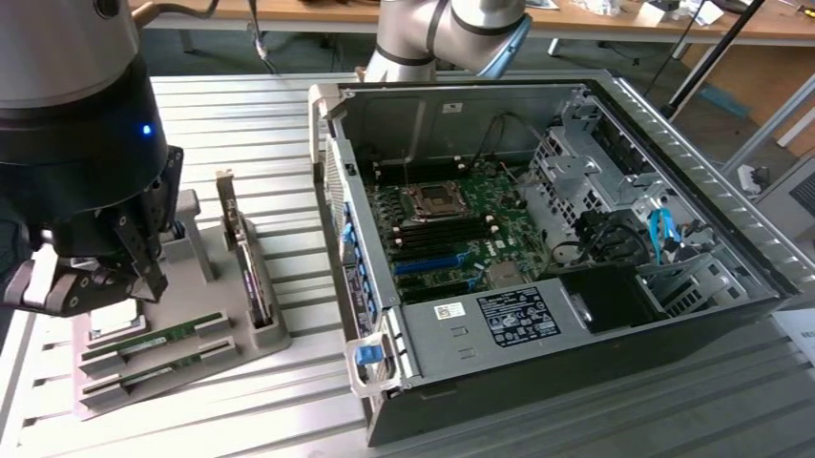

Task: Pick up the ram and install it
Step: 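Pick up the ram and move it above insertion slot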

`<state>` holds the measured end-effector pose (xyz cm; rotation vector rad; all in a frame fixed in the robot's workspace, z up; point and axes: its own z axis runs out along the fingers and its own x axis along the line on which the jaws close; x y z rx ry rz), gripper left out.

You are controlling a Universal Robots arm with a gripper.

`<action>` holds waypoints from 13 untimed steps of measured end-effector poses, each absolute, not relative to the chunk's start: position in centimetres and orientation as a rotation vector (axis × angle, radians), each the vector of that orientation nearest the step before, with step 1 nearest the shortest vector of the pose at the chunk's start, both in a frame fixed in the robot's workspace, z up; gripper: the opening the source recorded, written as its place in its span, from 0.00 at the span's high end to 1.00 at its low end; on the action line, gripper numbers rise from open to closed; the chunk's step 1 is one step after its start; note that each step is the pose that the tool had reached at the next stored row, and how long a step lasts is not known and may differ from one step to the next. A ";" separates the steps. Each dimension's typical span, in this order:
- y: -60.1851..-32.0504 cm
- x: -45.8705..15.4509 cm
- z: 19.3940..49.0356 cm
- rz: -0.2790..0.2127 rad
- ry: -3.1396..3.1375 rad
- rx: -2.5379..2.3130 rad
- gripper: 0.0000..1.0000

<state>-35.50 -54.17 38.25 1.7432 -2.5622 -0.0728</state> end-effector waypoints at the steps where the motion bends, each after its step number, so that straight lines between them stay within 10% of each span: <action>1: -54.2 -35.5 38.2 -0.072 -2.531 1.787 0.89; 13: -54.2 -35.5 38.1 -0.060 -2.205 2.167 0.89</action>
